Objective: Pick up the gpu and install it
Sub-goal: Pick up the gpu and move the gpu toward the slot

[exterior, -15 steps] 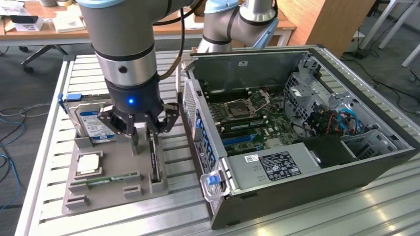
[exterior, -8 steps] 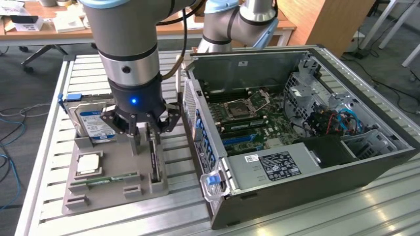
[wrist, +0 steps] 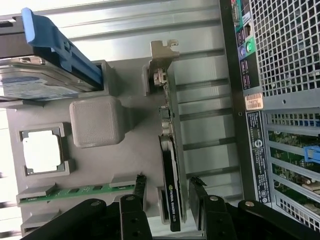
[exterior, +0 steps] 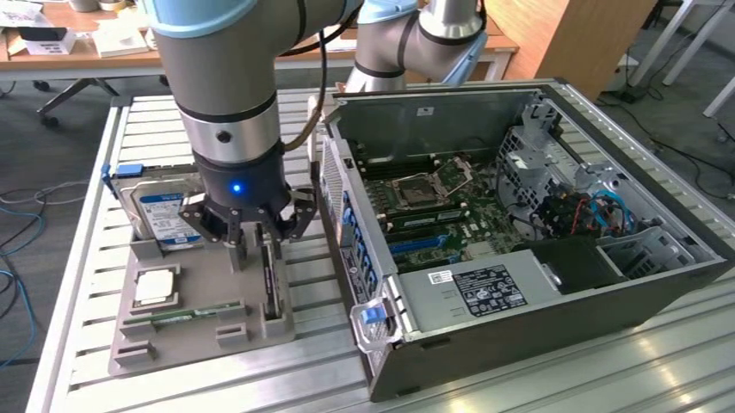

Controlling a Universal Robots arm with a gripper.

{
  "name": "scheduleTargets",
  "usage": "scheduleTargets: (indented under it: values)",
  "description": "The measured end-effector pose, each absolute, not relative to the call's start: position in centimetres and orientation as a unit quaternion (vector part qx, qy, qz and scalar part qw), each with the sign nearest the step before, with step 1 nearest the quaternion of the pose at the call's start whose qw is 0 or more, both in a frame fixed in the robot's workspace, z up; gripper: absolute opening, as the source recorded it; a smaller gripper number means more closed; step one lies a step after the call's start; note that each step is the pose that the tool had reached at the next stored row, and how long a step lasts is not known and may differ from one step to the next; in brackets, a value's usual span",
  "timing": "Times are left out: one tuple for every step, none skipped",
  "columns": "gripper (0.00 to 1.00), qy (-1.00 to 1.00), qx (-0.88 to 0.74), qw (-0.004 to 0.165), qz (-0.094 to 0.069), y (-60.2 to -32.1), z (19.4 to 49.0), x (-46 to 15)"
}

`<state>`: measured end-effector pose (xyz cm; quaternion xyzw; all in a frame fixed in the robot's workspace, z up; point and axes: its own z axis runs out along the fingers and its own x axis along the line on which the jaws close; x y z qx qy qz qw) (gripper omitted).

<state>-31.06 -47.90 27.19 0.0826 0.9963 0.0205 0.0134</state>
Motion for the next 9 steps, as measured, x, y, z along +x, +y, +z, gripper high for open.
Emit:
scheduleTargets:
  values:
    - [0.47,0.996,0.083,0.013,0.021,-47.90,27.07,-31.06]
    - [0.47,0.996,0.083,0.013,0.020,-47.90,27.05,-31.06]
    - [0.47,0.996,0.083,0.013,0.020,-47.90,27.05,-31.06]
    - [0.47,0.996,0.083,0.013,0.020,-47.90,27.05,-31.06]
    - [0.47,0.996,0.083,0.013,0.020,-47.91,27.05,-31.00]
    - [0.47,0.996,0.083,0.013,0.021,-47.91,27.05,-30.89]
    - [0.47,0.996,0.083,0.013,0.021,-47.90,27.04,-30.78]
    - [0.47,0.996,0.083,0.013,0.021,-47.90,27.04,-30.70]
    - [0.47,0.996,0.083,0.013,0.020,-47.90,27.02,-30.69]
